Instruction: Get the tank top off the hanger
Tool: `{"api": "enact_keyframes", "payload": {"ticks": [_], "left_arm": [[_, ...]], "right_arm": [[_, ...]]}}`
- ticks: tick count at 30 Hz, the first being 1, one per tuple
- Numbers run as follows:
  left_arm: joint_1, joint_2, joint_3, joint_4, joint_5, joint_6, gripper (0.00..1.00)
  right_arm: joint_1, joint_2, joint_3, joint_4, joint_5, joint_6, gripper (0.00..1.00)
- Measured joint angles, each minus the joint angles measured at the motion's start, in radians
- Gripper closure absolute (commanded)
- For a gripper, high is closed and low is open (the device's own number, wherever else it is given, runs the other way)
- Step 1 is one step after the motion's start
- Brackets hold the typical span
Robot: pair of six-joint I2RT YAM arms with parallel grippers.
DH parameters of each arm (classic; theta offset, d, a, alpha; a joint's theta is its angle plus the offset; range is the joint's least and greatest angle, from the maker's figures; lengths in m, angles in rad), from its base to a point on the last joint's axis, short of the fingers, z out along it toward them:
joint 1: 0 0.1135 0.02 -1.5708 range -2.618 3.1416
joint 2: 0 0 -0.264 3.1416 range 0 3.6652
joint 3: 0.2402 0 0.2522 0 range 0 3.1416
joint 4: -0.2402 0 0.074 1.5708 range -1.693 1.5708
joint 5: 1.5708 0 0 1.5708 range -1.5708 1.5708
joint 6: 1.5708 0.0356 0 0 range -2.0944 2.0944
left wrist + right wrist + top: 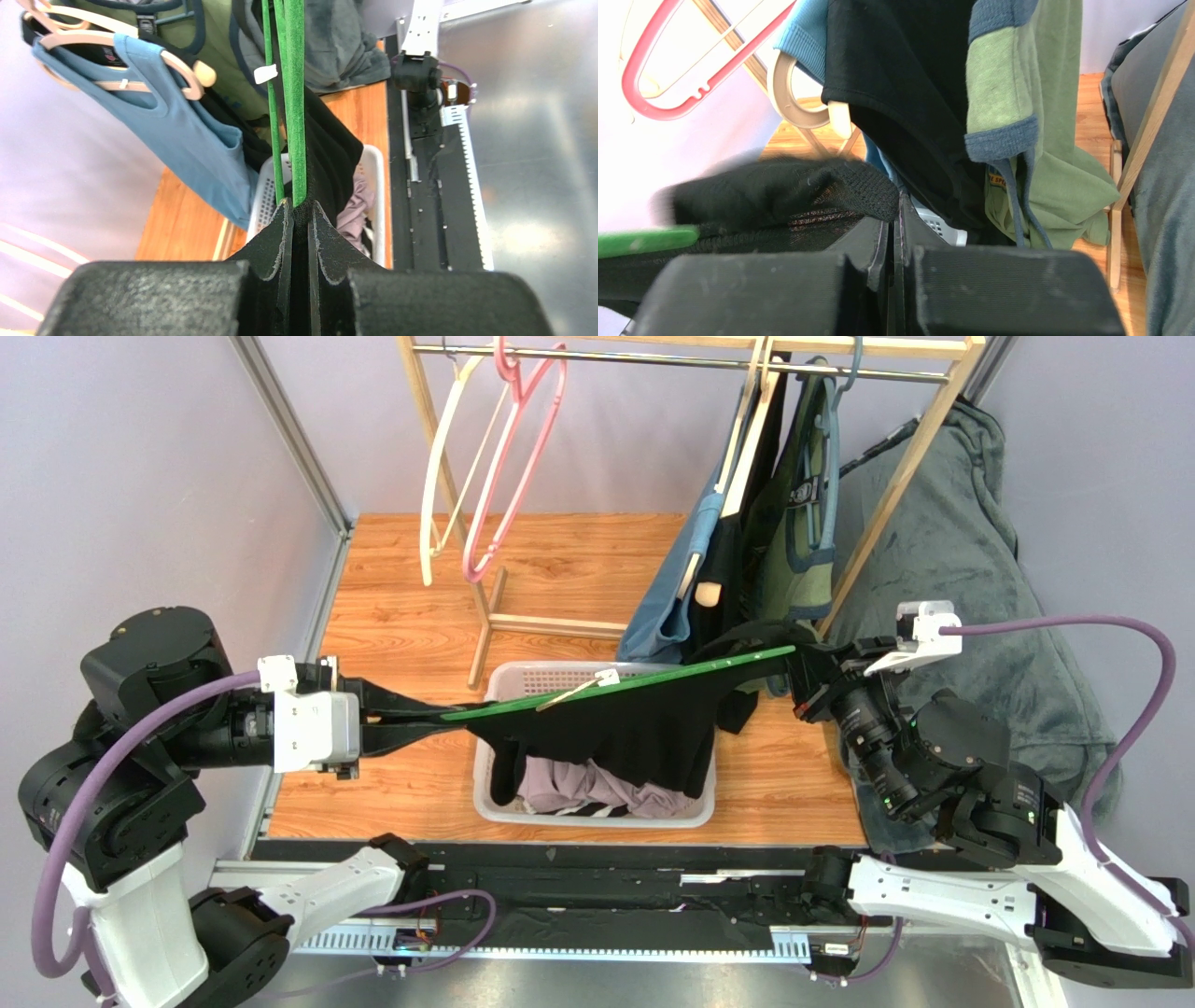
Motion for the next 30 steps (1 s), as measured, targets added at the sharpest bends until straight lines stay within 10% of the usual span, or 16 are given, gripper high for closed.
{"api": "enact_keyframes", "payload": {"ticks": [8, 11, 16, 30], "left_arm": [[0.002, -0.007, -0.062, 0.008, 0.034, -0.060, 1.00], [0.002, -0.026, -0.142, 0.064, 0.031, -0.101, 1.00], [0.001, -0.036, -0.225, 0.156, -0.035, -0.175, 1.00], [-0.007, 0.085, -0.195, 0.370, -0.239, -0.278, 1.00]], "right_arm": [[0.002, 0.008, -0.018, -0.048, -0.003, 0.027, 0.97], [-0.003, 0.020, -0.037, -0.079, -0.021, 0.015, 0.57], [-0.036, 0.023, -0.068, -0.152, -0.034, -0.037, 0.27], [-0.046, -0.101, -0.024, -0.192, -0.202, -0.140, 0.21]]}}
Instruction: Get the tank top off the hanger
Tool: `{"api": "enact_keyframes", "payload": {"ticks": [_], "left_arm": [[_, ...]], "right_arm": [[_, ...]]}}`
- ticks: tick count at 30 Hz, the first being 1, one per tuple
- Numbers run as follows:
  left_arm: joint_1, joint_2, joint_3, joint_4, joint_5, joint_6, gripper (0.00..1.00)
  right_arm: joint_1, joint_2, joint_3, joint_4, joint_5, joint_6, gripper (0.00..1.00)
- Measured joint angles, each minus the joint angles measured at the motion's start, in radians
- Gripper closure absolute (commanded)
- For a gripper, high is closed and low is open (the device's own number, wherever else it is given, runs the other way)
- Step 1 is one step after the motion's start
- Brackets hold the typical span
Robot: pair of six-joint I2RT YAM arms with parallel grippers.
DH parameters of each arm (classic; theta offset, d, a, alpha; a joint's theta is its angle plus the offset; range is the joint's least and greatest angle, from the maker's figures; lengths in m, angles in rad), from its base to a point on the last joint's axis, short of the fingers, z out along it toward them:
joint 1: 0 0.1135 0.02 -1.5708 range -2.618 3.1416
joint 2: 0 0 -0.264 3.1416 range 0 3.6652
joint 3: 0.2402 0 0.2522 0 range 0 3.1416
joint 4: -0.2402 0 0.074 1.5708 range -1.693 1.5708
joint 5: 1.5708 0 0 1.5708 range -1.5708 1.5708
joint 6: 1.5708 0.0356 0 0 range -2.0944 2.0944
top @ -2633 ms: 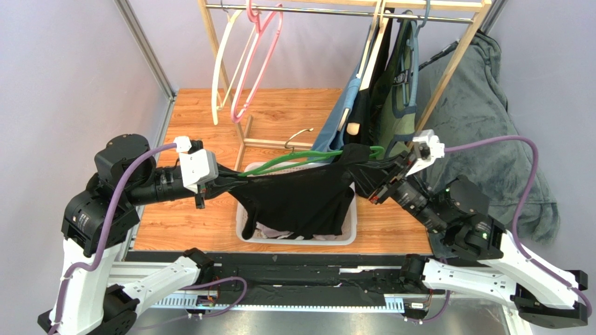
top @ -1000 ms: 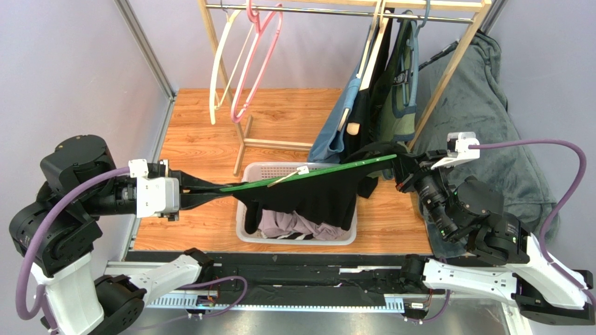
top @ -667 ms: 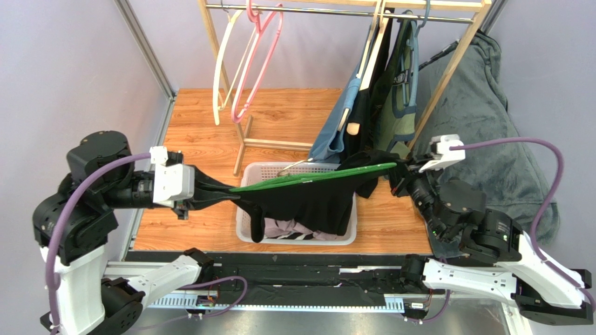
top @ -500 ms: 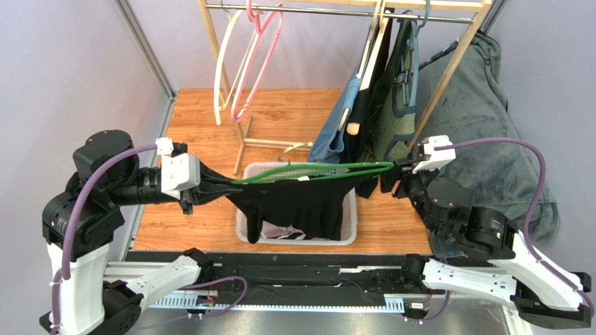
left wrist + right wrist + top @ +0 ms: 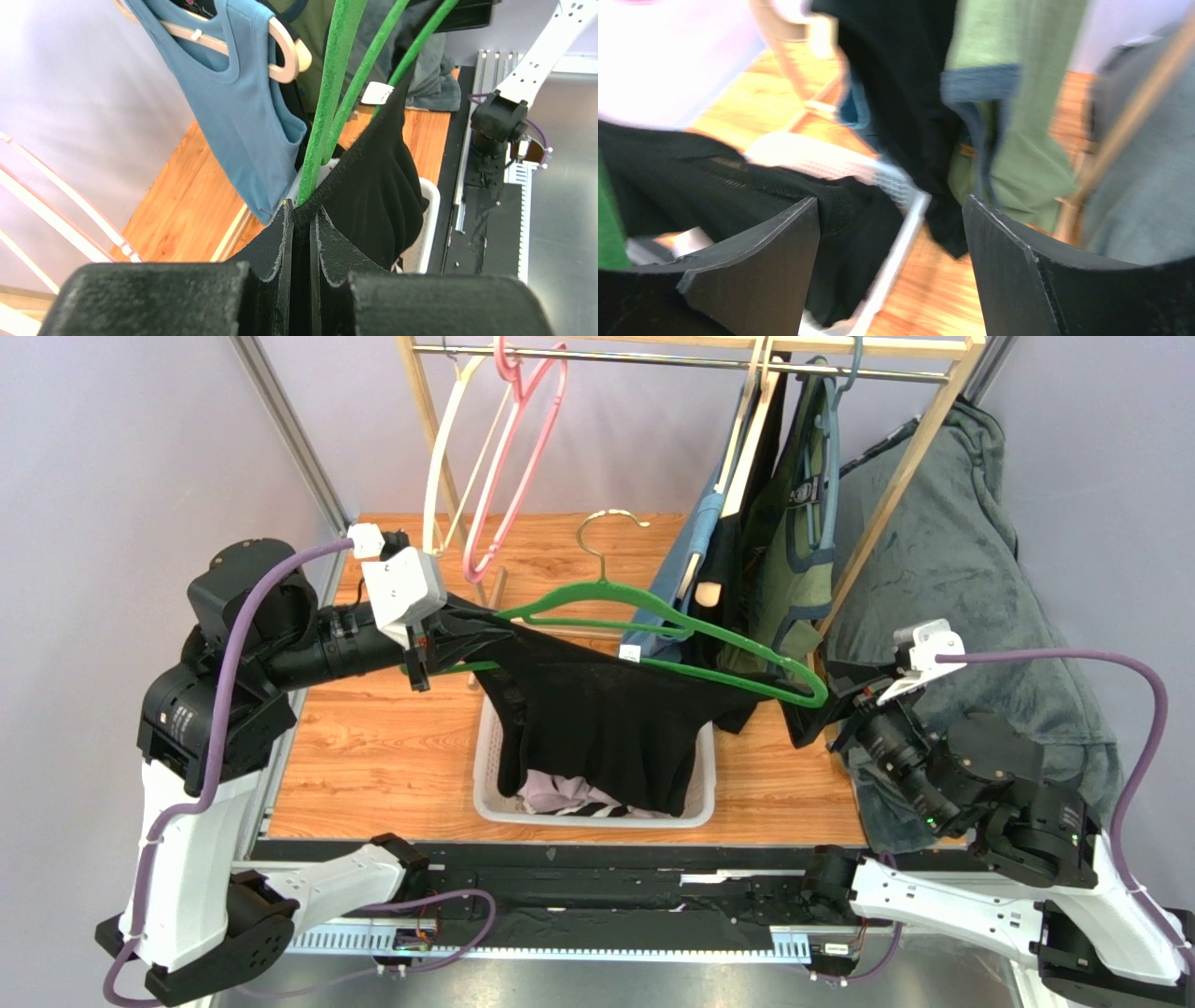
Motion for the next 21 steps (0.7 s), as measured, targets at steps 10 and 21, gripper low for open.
{"api": "enact_keyframes", "payload": {"ticks": [10, 21], "left_arm": [[-0.002, -0.027, -0.038, 0.031, 0.082, -0.014, 1.00], [-0.011, -0.086, -0.079, 0.039, 0.038, -0.064, 1.00]], "right_arm": [[0.002, -0.068, -0.046, 0.271, -0.443, 0.082, 0.22], [0.003, -0.072, -0.018, 0.204, -0.486, 0.071, 0.16]]}}
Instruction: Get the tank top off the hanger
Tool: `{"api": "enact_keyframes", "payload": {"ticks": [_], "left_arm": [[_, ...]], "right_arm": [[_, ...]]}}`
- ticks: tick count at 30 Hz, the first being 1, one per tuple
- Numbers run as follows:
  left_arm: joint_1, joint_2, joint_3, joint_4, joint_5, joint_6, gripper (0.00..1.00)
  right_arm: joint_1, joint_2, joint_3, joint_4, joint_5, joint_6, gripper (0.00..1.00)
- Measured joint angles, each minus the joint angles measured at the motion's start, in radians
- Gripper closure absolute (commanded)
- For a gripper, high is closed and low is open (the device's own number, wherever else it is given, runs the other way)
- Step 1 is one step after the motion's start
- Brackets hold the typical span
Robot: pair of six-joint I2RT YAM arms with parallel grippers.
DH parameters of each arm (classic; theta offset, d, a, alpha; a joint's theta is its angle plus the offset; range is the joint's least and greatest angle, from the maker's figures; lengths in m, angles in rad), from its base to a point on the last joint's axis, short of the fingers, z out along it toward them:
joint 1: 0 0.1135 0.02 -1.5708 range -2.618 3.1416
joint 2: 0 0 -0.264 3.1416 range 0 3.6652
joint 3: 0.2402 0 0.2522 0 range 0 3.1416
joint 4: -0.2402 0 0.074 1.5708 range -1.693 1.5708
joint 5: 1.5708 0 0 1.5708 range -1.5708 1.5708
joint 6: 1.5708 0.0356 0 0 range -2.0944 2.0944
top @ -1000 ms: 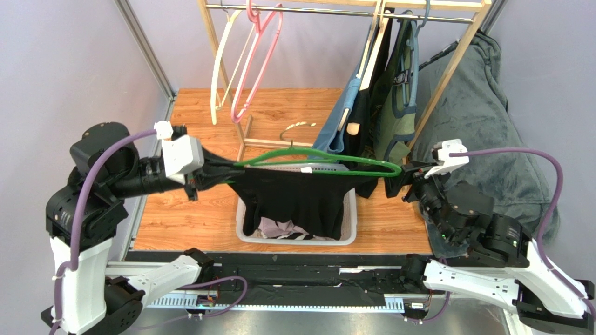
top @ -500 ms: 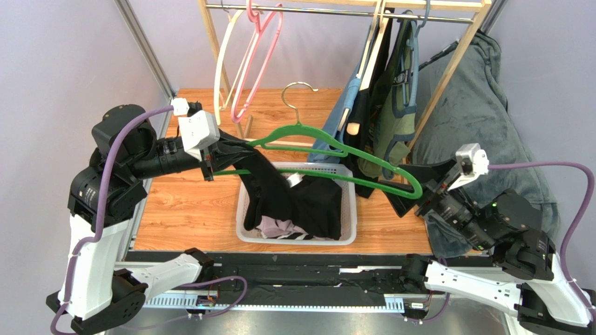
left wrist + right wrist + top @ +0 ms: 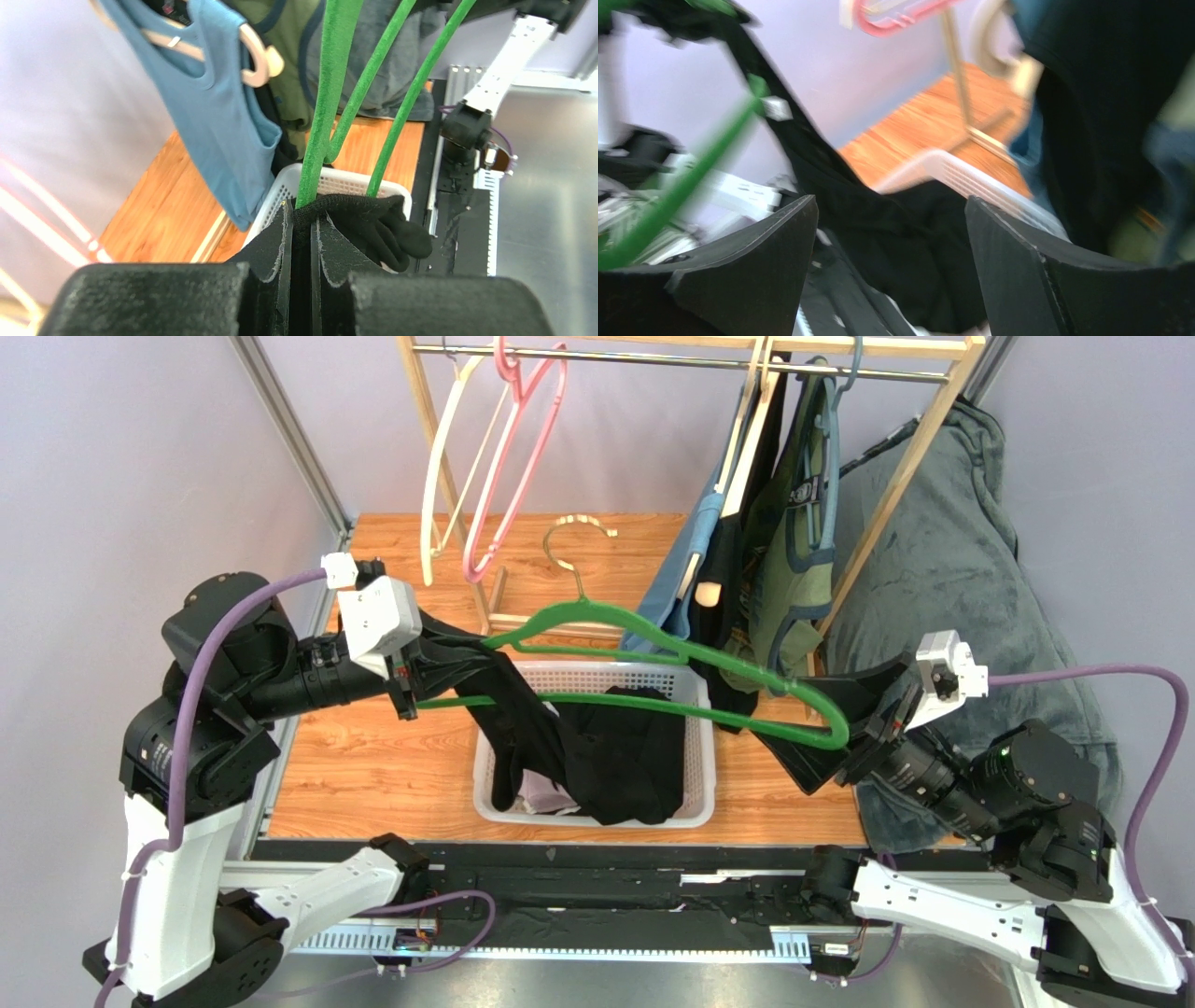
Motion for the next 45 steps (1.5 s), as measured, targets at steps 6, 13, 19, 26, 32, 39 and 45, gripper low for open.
{"api": "enact_keyframes", "payload": {"ticks": [6, 13, 19, 26, 32, 39, 45], "left_arm": [[0.026, 0.020, 0.051, 0.010, -0.178, -0.064, 1.00], [0.027, 0.036, 0.077, 0.013, -0.139, -0.086, 1.00], [0.026, 0.026, 0.039, -0.069, 0.099, -0.038, 1.00], [0.026, -0.005, -0.007, -0.156, 0.252, 0.034, 1.00], [0.016, -0.043, -0.116, -0.211, 0.314, 0.091, 1.00], [0.013, -0.022, -0.137, -0.242, 0.319, 0.135, 1.00], [0.010, -0.021, -0.132, -0.261, 0.333, 0.156, 1.00]], "right_arm": [[0.002, -0.094, 0.002, -0.307, 0.261, 0.010, 0.17], [0.002, -0.163, 0.040, -0.423, 0.369, -0.005, 0.16], [0.002, -0.004, 0.281, -0.379, 0.219, -0.127, 0.18], [0.002, 0.263, 0.513, -0.349, -0.054, -0.287, 0.18], [0.002, 0.365, 0.611, -0.348, -0.217, -0.372, 0.19], [0.002, 0.496, 0.613, -0.359, -0.370, -0.424, 0.21], [0.002, 0.557, 0.597, -0.373, -0.468, -0.427, 0.24]]}}
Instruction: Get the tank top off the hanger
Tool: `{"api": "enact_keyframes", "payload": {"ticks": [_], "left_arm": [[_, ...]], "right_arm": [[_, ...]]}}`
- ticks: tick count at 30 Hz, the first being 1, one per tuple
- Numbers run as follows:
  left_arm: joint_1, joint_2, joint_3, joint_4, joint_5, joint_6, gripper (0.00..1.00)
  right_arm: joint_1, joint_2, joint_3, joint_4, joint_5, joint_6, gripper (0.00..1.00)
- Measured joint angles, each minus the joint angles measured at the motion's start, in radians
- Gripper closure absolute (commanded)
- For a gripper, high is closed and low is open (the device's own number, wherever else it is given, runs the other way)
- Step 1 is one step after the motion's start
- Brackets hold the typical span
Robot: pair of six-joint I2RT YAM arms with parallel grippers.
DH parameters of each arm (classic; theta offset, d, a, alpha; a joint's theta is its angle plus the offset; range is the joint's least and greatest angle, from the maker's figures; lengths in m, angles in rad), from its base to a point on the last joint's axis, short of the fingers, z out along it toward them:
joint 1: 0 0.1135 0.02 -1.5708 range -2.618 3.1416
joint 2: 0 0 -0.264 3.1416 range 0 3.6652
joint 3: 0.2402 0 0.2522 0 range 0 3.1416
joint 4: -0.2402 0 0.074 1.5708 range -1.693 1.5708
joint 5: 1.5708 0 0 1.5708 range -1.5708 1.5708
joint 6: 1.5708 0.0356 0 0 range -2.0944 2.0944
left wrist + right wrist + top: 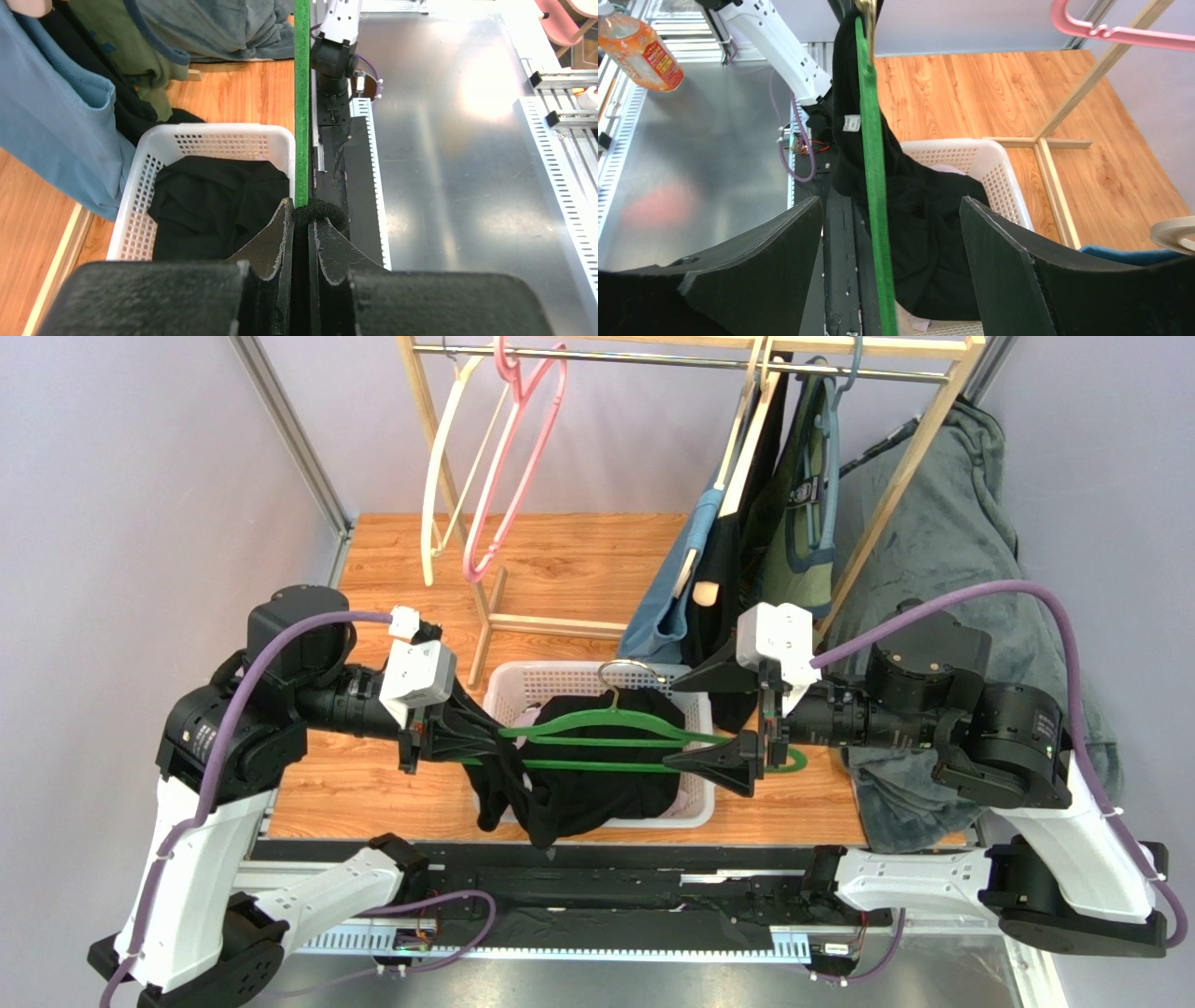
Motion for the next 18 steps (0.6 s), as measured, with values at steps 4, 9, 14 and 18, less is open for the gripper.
{"api": "enact_keyframes", "payload": {"ticks": [4, 9, 14, 18], "left_arm": [[-0.005, -0.001, 0.019, -0.015, 0.024, 0.016, 1.00], [-0.005, -0.008, 0.040, -0.043, 0.043, 0.036, 1.00], [-0.005, -0.003, 0.064, -0.054, 0.035, 0.050, 1.00], [-0.004, 0.022, 0.089, -0.058, 0.014, 0.055, 1.00]], "right_arm": [[0.000, -0.003, -0.017, -0.003, -0.020, -0.003, 0.27], [0.000, -0.006, -0.020, -0.004, -0.026, -0.004, 0.51], [0.004, -0.010, -0.031, -0.004, -0.029, 0.001, 0.81], [0.006, -0.010, -0.031, -0.014, -0.024, 0.005, 0.93]]}}
